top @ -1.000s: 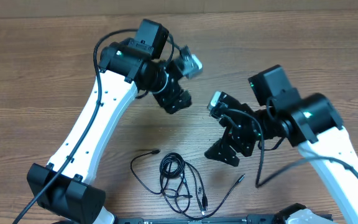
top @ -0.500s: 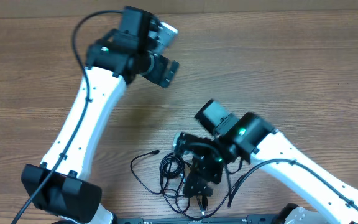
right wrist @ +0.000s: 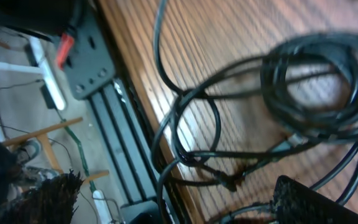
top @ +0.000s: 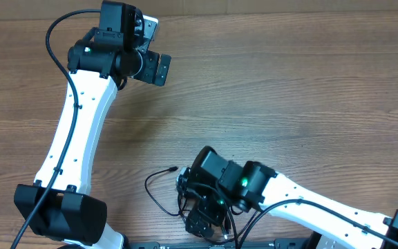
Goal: Untangle cables
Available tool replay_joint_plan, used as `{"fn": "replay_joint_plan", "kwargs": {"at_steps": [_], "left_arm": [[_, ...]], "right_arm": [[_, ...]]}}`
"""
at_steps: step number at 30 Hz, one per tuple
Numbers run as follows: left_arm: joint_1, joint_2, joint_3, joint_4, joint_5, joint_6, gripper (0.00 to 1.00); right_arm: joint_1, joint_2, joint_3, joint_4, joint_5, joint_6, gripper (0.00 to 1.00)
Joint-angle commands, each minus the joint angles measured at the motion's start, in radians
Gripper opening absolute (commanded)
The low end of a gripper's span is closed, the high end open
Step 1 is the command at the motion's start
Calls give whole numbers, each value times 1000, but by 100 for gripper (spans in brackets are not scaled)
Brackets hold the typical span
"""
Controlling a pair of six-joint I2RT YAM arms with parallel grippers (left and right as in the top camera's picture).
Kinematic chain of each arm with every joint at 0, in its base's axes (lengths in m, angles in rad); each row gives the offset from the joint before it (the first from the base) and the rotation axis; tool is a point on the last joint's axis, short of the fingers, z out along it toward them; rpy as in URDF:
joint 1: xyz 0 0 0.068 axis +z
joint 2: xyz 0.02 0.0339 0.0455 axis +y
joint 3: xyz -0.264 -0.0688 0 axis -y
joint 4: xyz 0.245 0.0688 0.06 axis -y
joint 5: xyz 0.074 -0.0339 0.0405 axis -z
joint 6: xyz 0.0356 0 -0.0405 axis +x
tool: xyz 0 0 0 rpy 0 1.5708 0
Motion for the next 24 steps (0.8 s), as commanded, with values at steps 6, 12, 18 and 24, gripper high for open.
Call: {"fn": "replay_joint_plan", "kwargs": {"at_steps": [6,12,18,24], "left_arm": [[-1,-3,-3,0,-7,-13,100],[-1,-3,-3,0,-7,-13,100],[-1,-3,-4,0,-7,-13,100],[-1,-3,-4,0,-7,-13,100]], "right_arm": [[85,101,-39,107,129,65,81],[92,150,-41,163,147,65,77],[92,174,-65,193,147,66,70],[92,210,-68,228,147,66,31]]}}
